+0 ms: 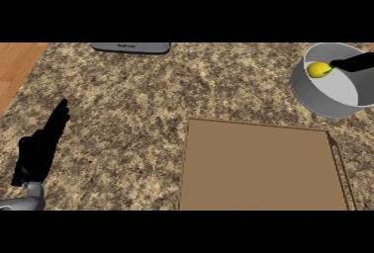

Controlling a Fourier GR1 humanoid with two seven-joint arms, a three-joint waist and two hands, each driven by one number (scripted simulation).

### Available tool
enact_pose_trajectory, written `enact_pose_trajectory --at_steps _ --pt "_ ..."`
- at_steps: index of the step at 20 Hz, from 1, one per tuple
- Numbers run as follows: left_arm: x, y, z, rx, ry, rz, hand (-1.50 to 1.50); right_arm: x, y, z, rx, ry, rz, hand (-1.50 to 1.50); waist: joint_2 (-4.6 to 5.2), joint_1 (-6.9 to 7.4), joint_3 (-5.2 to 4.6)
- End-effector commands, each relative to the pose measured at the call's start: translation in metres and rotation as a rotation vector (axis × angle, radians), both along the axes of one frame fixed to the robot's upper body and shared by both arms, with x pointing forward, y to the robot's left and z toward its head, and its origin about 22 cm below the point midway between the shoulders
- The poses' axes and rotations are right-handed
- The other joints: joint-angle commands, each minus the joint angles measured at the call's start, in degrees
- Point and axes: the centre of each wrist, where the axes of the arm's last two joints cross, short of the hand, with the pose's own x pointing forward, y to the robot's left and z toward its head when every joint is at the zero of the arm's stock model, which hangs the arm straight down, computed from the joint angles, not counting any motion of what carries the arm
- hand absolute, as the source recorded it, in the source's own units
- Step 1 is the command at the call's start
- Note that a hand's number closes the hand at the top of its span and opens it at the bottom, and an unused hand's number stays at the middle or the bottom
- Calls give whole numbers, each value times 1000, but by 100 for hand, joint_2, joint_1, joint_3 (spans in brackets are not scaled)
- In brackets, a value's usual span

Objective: Pick the lemon from the tray and place it in the pot

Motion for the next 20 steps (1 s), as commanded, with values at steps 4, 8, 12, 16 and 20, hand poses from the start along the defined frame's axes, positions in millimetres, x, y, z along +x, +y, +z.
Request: enact_pose_trajectory --at_steps 4,8,12,16,20 --pt "3 11 6 1 -1 14 0 7 6 17 169 -196 60 -150 -17 -7 2" --pt "3 -6 3 -7 -2 12 0 2 2 0 376 -389 45 -150 -33 -104 11" --pt "-7 10 0 6 11 45 0 -12 -34 20 496 -368 67 -150 -74 -149 -5" --pt "-5 22 1 -5 14 36 0 -24 -52 15 543 -336 112 -150 -93 -223 -12" --pt "-4 3 -8 -13 11 65 0 -46 -78 -5 605 -319 159 -150 -119 -307 -12"
